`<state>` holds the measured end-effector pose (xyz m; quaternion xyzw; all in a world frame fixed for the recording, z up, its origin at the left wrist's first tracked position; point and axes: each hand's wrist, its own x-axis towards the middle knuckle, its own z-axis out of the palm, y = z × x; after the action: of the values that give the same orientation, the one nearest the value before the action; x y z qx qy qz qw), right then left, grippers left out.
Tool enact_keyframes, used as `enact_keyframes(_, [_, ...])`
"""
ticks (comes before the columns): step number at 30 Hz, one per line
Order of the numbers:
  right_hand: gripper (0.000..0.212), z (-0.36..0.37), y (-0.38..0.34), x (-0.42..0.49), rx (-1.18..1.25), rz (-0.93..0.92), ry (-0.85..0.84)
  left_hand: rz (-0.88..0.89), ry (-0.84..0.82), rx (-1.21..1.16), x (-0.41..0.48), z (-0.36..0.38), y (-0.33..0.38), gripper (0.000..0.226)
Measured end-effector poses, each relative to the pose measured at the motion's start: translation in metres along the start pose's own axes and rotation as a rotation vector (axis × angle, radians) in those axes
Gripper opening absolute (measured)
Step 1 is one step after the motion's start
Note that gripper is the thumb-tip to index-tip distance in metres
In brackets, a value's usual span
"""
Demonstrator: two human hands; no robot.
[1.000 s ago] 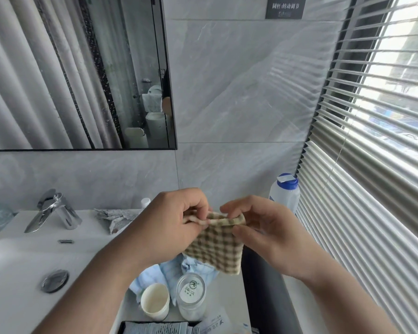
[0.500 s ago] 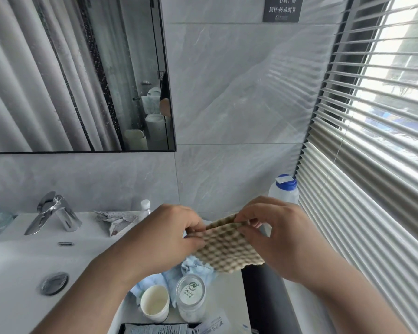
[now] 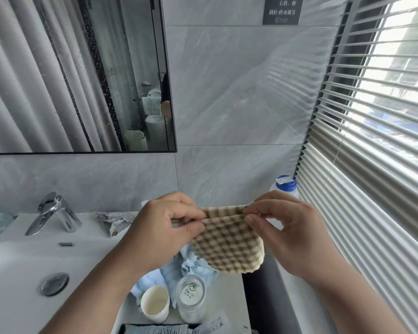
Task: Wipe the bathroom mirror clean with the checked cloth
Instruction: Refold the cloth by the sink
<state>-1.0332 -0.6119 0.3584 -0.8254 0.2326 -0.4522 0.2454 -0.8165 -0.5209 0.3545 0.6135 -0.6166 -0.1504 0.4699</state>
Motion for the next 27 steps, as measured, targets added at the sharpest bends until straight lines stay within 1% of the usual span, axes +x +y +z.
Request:
enact_keyframes(1, [0.006, 0.001, 0.001, 0.000, 0.016, 0.021, 0.013, -0.007, 0.038, -0.053, 0.000, 0.000, 0.001, 0.016])
enact_keyframes(2, [0.007, 0.002, 0.001, 0.000, 0.033, 0.049, 0.028, -0.010, 0.056, -0.099, 0.000, -0.001, 0.001, 0.015])
enact_keyframes(3, [0.012, 0.003, 0.001, 0.000, 0.056, 0.085, 0.044, -0.011, 0.059, -0.118, 0.000, -0.002, 0.002, 0.020])
enact_keyframes(5, [0.022, 0.003, 0.003, -0.001, 0.113, 0.179, 0.065, -0.009, 0.031, -0.076, -0.002, -0.001, 0.002, 0.031])
enact_keyframes(6, [0.024, 0.003, 0.002, -0.001, 0.144, 0.221, 0.072, -0.003, 0.018, -0.027, -0.004, 0.000, 0.002, 0.033])
enact_keyframes(7, [0.023, 0.003, 0.001, -0.001, 0.167, 0.248, 0.078, 0.001, 0.009, 0.009, -0.005, 0.001, 0.002, 0.030])
enact_keyframes(9, [0.020, 0.002, -0.001, 0.000, 0.179, 0.272, 0.072, 0.005, 0.013, 0.048, -0.004, 0.004, 0.003, 0.013])
enact_keyframes(10, [0.019, 0.002, -0.002, 0.000, 0.182, 0.278, 0.066, 0.011, 0.027, 0.072, -0.004, 0.005, 0.003, 0.014])
enact_keyframes(12, [0.019, 0.002, -0.002, 0.000, 0.172, 0.281, 0.064, -0.007, 0.055, 0.083, -0.004, 0.005, 0.002, 0.029])
enact_keyframes(15, [0.018, 0.002, -0.002, 0.000, 0.118, 0.273, 0.064, -0.064, 0.086, 0.002, -0.004, 0.002, 0.006, 0.050])
enact_keyframes(17, [0.020, 0.002, -0.001, 0.000, 0.113, 0.279, 0.066, -0.079, 0.097, -0.046, -0.004, 0.001, 0.008, 0.054])
enact_keyframes(20, [0.017, 0.004, 0.000, -0.001, 0.143, 0.316, 0.066, -0.092, 0.103, -0.099, -0.002, 0.001, 0.006, 0.046])
enact_keyframes(22, [0.018, 0.006, 0.003, -0.002, 0.284, 0.357, 0.080, -0.086, 0.110, -0.193, -0.003, 0.002, 0.007, 0.037])
enact_keyframes(23, [0.022, 0.007, 0.006, -0.002, 0.350, 0.388, 0.069, -0.087, 0.113, -0.253, -0.002, 0.003, 0.008, 0.033])
enact_keyframes(24, [0.022, 0.008, 0.010, -0.002, 0.374, 0.413, 0.034, -0.093, 0.117, -0.306, -0.002, 0.005, 0.007, 0.033])
enact_keyframes(26, [0.007, 0.013, 0.017, -0.003, 0.328, 0.438, -0.083, -0.107, 0.122, -0.371, 0.000, 0.006, 0.008, 0.033])
enact_keyframes(27, [0.017, 0.016, 0.021, -0.005, 0.343, 0.459, -0.120, -0.110, 0.125, -0.387, 0.002, 0.007, 0.009, 0.032])
